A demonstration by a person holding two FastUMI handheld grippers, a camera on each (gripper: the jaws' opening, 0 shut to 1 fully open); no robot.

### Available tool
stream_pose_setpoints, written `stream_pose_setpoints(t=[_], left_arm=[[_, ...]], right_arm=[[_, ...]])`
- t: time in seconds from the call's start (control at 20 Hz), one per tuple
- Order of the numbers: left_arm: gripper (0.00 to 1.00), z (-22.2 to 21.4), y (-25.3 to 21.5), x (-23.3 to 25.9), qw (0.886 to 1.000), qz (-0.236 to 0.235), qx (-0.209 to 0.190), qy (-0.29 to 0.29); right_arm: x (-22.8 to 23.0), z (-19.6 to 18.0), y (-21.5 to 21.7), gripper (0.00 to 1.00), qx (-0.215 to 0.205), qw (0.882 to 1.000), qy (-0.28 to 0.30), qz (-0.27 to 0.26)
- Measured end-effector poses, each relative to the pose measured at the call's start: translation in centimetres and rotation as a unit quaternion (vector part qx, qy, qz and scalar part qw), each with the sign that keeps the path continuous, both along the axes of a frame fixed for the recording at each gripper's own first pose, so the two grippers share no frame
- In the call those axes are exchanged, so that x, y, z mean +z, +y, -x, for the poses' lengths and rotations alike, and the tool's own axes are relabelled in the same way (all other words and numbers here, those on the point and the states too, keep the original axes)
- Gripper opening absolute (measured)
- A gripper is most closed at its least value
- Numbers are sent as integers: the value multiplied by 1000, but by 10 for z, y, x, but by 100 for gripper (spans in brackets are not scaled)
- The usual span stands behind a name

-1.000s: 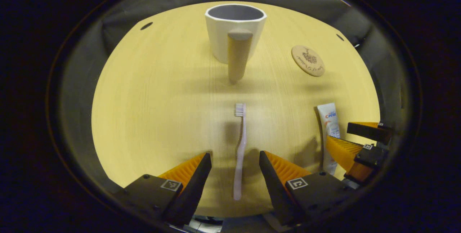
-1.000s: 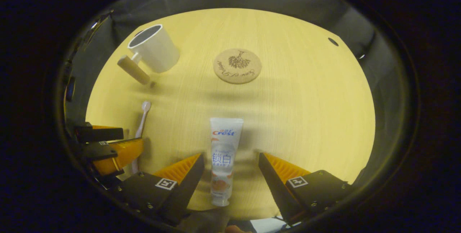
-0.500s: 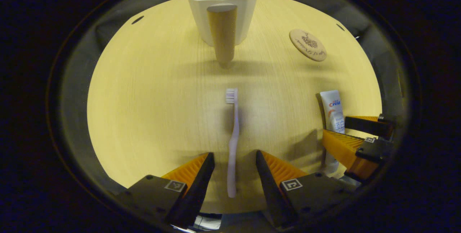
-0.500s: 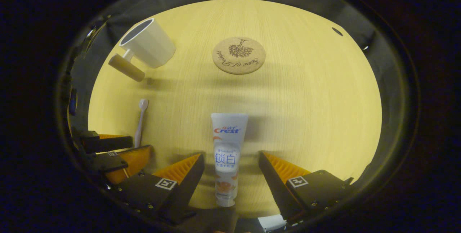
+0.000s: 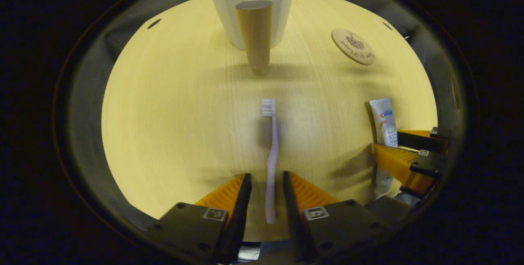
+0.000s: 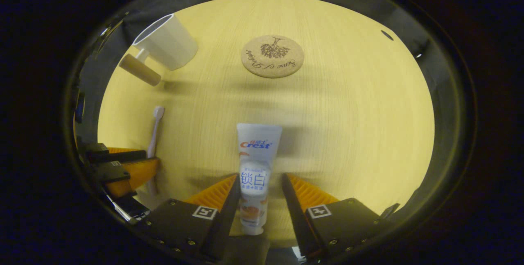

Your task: Put the toothbrush and toothpaste on the desktop into the cup, then pick up the cup and place it on the coaster on the desktop.

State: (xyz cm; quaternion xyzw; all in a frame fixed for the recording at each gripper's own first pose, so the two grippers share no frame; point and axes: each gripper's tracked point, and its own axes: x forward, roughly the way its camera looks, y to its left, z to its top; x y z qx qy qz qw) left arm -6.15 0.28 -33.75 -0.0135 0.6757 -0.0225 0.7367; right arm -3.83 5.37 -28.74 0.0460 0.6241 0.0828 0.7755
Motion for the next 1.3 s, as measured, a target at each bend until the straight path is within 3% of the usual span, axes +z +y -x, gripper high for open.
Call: stream_pose_setpoints(t=[0.05, 0.1, 0.2, 0.25, 0.3, 0.35, 0.4, 0.45, 0.5, 0.75, 1.0, 1.3], left_arm=[[30, -1, 1, 1, 1000, -2, -2, -1], [30, -1, 0, 1, 1000, 1, 0, 0], [26, 0, -1, 1, 1000, 0, -8, -3], [24, 1, -1, 1, 1000, 1, -9, -2], [24, 0, -2, 0, 1000, 3, -13, -6], [14, 0, -3, 2, 1000, 4, -17, -5], [19, 1, -3, 3, 1000, 4, -24, -8], [14, 1, -3, 3, 999, 3, -31, -11], [14, 1, -3, 3, 999, 2, -32, -17], [10, -1, -3, 5, 998, 12, -33, -44], [10, -8, 3, 19, 995, 17, -15, -99], [10, -18, 11, 52, 984, 23, 11, -174]], right_arm=[[0, 0, -2, 65, 3, 1000, -1, 2], [-1, -2, -2, 65, -2, 1000, -5, 3], [0, 2, 0, 46, -3, 1000, 6, -7], [-2, -1, -3, 46, -12, 1000, 4, -3], [1, 1, -1, 31, -16, 1000, 1, -5], [2, 2, 0, 31, -11, 1000, 3, -11], [1, 1, 0, 31, -14, 1000, 1, -16], [0, -3, 2, 31, -27, 999, -6, -25], [3, -1, 3, 23, -23, 999, -4, -35], [11, -5, -1, 23, -37, 997, -27, -56], [38, -14, -3, 23, -53, 991, -88, -87], [70, -21, 5, 23, -44, 980, -162, -104]])
